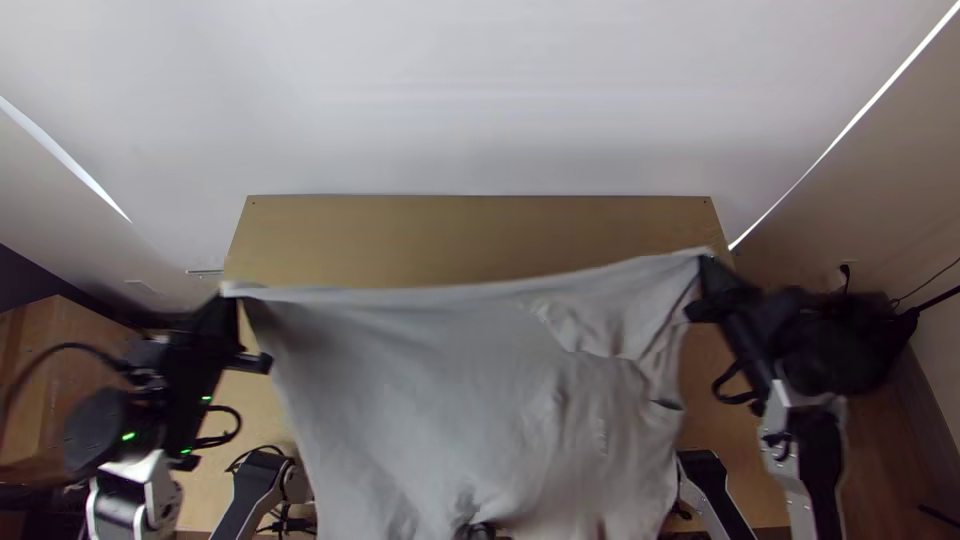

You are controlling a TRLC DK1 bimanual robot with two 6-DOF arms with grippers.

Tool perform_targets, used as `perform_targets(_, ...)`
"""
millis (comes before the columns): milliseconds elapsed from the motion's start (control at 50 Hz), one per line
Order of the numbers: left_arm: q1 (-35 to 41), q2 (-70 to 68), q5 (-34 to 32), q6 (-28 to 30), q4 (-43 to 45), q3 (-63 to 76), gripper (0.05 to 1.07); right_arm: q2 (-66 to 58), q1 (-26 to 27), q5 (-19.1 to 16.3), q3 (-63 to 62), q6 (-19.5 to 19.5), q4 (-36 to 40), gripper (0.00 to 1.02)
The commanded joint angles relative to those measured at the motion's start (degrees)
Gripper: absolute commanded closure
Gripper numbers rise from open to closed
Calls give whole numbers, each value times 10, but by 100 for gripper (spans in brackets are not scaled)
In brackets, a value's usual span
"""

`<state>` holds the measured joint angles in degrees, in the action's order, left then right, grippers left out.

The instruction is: Fold the t-shirt

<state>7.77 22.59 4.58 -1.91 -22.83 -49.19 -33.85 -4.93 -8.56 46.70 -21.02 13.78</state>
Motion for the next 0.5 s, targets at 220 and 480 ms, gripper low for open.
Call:
perform_targets(220,-1,78,-5,-11,147,182,105,-67,-28,24,-141,-13,-132,100)
perform_targets(480,-19,269,-18,-21,270,171,105,-244,-17,23,-135,-19,-226,100)
